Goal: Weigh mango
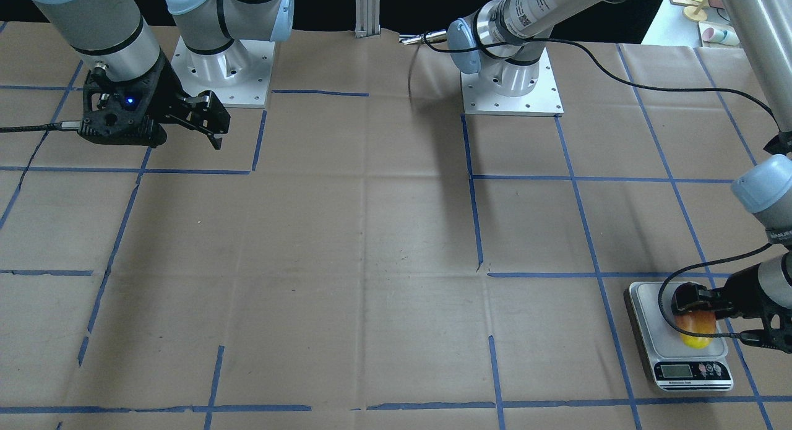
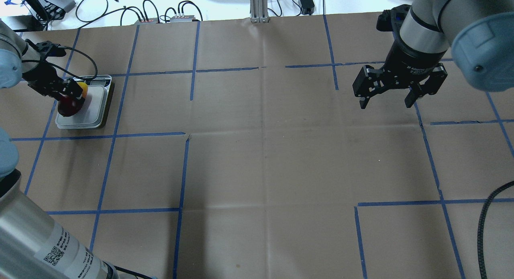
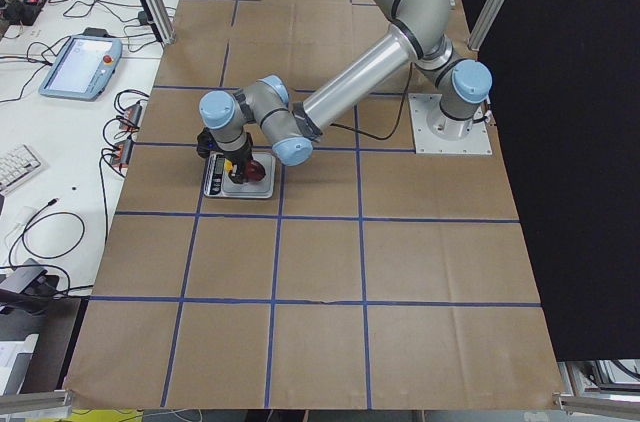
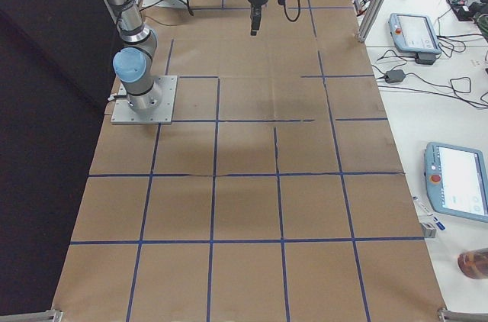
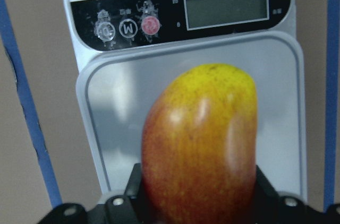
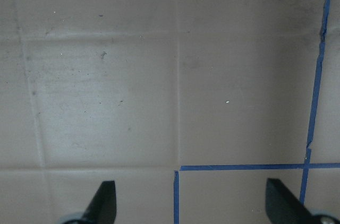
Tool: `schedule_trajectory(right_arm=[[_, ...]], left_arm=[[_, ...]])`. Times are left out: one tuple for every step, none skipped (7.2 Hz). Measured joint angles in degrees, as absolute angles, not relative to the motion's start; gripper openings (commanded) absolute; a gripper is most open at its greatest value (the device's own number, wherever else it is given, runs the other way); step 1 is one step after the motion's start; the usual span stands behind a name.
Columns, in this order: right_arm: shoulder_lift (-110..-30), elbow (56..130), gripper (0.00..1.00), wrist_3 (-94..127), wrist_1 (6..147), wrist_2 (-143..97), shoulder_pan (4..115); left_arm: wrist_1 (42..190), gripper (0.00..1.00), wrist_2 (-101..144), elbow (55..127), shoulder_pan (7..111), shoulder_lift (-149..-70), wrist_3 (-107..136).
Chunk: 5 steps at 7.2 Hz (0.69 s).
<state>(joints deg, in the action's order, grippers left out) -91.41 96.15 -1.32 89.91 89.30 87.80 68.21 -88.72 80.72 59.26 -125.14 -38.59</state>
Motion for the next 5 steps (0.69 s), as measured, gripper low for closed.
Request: schedule_trajectory(right_arm=[[-91.41, 96.15, 1.0, -1.32, 89.91, 89.3, 87.8], [-91.41, 96.15, 1.0, -1.32, 89.91, 89.3, 87.8], [-91.41, 96.15, 1.0, -1.32, 89.91, 89.3, 87.8], [-91.41, 96.15, 1.0, -1.32, 89.91, 89.3, 87.8], [-91.41, 96.15, 1.0, -1.32, 89.91, 89.3, 87.8]], left_arm=[[69.51, 1.0, -88.74, 80.62, 59.36, -123.86, -38.47], [72.68, 1.0, -88.79, 80.57, 59.48, -121.27, -38.23], [76.06, 1.0, -88.86, 80.61, 60.22, -117.14, -36.87], [77.76, 1.0, -88.91, 80.96, 62.15, -112.95, -33.83], [79.37, 1.0, -88.91, 81.47, 65.74, -108.87, -29.55]])
